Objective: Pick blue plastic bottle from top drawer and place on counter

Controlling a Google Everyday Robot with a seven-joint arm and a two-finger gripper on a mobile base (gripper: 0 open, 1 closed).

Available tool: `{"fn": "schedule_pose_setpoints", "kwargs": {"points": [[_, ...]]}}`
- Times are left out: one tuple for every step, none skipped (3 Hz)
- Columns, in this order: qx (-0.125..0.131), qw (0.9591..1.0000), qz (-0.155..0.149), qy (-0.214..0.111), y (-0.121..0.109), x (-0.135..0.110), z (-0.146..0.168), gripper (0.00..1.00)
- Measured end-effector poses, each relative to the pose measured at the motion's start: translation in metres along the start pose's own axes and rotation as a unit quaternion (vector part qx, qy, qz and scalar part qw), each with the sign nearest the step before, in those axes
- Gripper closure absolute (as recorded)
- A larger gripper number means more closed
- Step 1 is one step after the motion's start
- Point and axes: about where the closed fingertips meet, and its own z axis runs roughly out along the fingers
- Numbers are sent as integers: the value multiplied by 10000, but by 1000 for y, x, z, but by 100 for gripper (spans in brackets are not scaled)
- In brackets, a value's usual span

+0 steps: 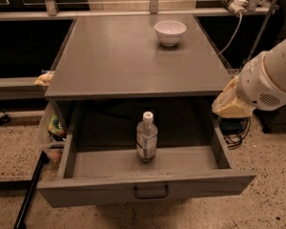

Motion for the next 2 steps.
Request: {"fn": "schedule_pose_setpoints", "kwargs": {"points": [[0,10000,-1,-1,0,0,0,100],[-45,9999,-76,-135,10,1,14,81]]}}
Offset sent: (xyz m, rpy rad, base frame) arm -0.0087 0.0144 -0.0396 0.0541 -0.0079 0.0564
